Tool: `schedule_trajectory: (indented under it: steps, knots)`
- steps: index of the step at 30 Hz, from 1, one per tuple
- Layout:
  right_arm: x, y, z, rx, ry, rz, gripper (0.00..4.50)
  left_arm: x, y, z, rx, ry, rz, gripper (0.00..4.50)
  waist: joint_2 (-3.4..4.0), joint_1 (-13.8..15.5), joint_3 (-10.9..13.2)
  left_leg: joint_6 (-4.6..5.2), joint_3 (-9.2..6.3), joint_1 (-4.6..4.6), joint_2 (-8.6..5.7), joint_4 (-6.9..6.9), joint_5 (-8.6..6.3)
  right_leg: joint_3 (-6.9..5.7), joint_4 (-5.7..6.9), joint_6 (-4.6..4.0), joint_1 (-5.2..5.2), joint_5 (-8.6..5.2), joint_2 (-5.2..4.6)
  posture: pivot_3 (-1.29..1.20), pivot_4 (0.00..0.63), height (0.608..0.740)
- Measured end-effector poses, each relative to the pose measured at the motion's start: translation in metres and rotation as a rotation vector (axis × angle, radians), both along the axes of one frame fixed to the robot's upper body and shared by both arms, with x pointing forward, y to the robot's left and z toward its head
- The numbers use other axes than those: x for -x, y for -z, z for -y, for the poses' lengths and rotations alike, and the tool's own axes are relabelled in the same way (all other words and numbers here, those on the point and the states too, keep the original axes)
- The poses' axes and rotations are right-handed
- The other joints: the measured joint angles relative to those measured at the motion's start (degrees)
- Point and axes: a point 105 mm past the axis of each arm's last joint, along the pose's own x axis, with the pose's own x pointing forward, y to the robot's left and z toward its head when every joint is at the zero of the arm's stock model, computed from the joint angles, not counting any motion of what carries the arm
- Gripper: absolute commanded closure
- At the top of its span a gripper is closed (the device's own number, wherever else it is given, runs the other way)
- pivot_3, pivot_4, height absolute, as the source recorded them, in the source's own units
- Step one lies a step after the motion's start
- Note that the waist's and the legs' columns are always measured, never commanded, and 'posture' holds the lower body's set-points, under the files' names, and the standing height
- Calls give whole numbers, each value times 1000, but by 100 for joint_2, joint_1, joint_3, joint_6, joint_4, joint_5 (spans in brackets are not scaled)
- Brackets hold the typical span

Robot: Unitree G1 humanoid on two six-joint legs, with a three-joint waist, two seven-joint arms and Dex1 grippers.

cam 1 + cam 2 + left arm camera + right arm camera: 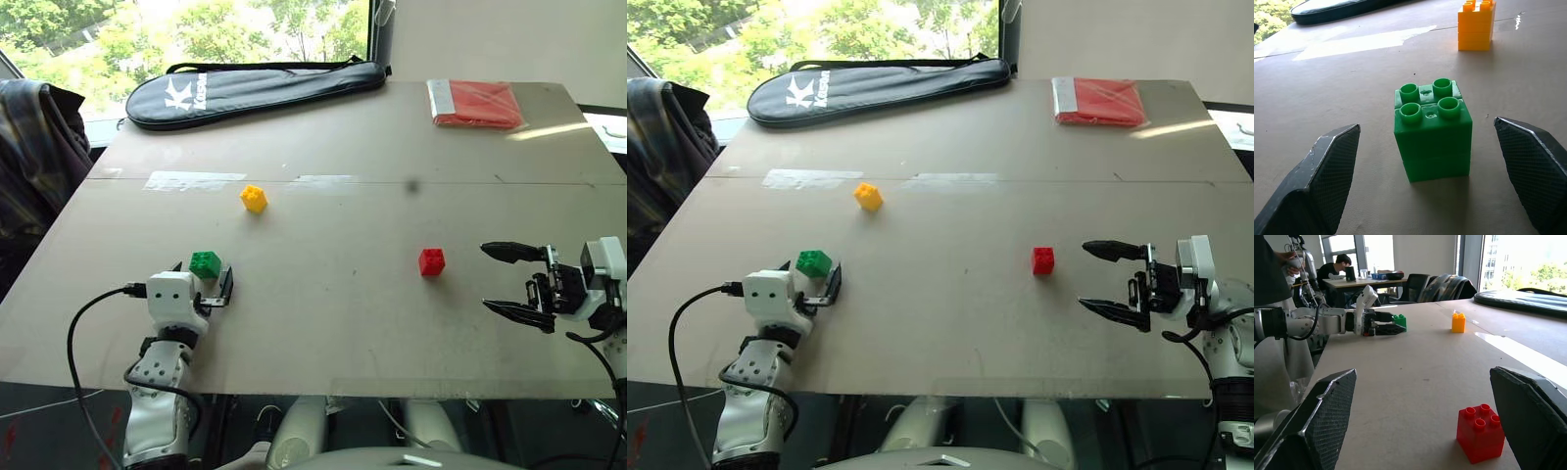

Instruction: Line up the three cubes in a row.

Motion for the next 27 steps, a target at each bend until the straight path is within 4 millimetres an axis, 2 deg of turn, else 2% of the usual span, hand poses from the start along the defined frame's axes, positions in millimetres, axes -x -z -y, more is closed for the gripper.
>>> schedule_trajectory:
  steps: [2, 3, 4, 7, 8, 12, 16, 19, 22, 23, 24, 27]
  knots:
    - [0, 0, 0, 2, 1, 0, 0, -2, 0, 1, 9, -8, 5, 745, 1, 1, -1, 0, -1, 0, -1, 0, 0, -1, 1, 0, 0, 0, -1, 0, 150, 692]
    - [0, 0, 0, 4, 2, 0, 0, -4, 0, 1, 13, -13, 5, 1296, 3, 3, -2, 0, -2, 1, 0, 0, 0, -2, 2, 0, 0, 0, 0, 0, 150, 692]
    - [0, 1, 0, 6, 2, 0, 0, -4, 0, 1, 14, -14, 5, 1545, 4, 4, -3, 0, -3, 1, 0, 0, 0, -2, 2, 0, 0, 0, 0, 0, 150, 692]
    - [0, 2, 0, 12, 4, -5, 0, -4, 1, 1, 19, -17, 2, 2996, 11, 5, -8, 0, -2, 1, 0, 0, 0, -1, 2, 0, 0, 0, 0, 0, 150, 692]
    - [0, 2, 0, 12, 4, -4, 0, -4, 1, 1, 19, -18, 1, 3211, 14, 4, -10, 0, -1, 1, 0, 0, 0, -1, 2, 0, 0, 0, 0, 0, 150, 692]
    - [0, 2, 0, 13, 5, -1, 0, -5, 1, 2, 21, -12, 0, 3199, 17, 5, -15, 0, -1, 2, 0, 0, 0, -1, 3, 0, 1, 0, 0, 0, 150, 692]
    - [0, 2, 1, 12, 5, 0, 0, -11, -1, 11, 10, 93, -10, 3199, 19, 12, -16, 0, -4, 0, -3, 0, 1, -5, 2, 0, 1, 0, 0, 0, 150, 692]
    - [1, 2, 1, 8, 10, 0, 0, -23, -7, 53, -3, 405, -31, 3199, 17, 10, -16, -1, -7, -5, -11, 4, 1, -8, 1, 0, 0, 0, 2, 0, 150, 692]
    - [1, 1, 4, 5, 20, 0, 0, -29, -16, 85, -30, 661, -33, 3199, 18, 2, -16, -2, -7, -4, -10, 4, 2, -9, 2, 0, 0, 0, 4, 0, 150, 692]
    - [1, 1, 4, 2, 22, 0, 0, -33, -22, 104, -45, 816, -35, 3199, 18, -2, -16, -2, -7, -4, -10, 4, 2, -10, 3, 0, 1, 0, 5, 0, 150, 692]
    - [1, 1, 4, 0, 21, 1, 0, -33, -24, 110, -52, 857, -36, 3199, 18, -6, -16, -2, -8, -4, -10, 4, 2, -11, 3, 0, 0, 0, 6, 0, 150, 692]
    - [3, 2, 3, -13, 30, 2, 0, -45, -31, 151, -90, 1178, -84, 3199, 17, 0, -15, -4, -10, -14, -21, 11, 5, -35, 5, 1, 2, 0, 13, 0, 150, 692]
